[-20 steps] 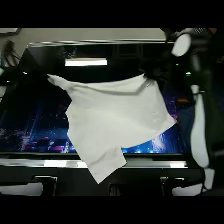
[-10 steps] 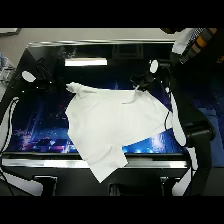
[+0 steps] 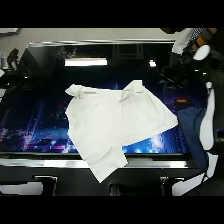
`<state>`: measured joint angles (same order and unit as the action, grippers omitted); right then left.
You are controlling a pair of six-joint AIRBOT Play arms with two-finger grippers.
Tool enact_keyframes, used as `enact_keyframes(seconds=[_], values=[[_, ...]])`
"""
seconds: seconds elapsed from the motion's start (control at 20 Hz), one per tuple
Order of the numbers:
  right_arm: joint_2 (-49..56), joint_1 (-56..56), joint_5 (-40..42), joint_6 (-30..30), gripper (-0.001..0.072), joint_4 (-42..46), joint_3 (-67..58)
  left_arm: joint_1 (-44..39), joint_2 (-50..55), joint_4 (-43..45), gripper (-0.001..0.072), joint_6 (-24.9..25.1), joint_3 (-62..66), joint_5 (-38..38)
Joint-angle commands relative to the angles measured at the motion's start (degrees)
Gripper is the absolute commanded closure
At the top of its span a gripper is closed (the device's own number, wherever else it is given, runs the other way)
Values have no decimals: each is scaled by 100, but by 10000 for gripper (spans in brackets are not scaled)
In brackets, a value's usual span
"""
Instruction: Fold the clothes and pants, and hang the long-sleeved shirts on hangers.
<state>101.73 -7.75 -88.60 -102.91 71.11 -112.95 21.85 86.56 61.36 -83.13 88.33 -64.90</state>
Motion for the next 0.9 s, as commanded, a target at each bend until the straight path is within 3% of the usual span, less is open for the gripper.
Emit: enact_keyframes(seconds=[0.0, 0.1, 0.35, 0.85], values=[[-332, -688, -1073, 723, 283, 13, 721, 153, -715, 192, 294, -175, -737, -597], [-560, -800, -999, 811, 283, 166, 1574, 164, -1119, 190, 293, -398, -1497, -573], [-1137, -817, 50, 603, 284, 984, 3427, 157, -2181, 188, 294, -538, -3276, -621], [-1130, -811, 1355, 295, 295, 1322, 4221, 155, -2756, 188, 295, -538, -3936, -776]])
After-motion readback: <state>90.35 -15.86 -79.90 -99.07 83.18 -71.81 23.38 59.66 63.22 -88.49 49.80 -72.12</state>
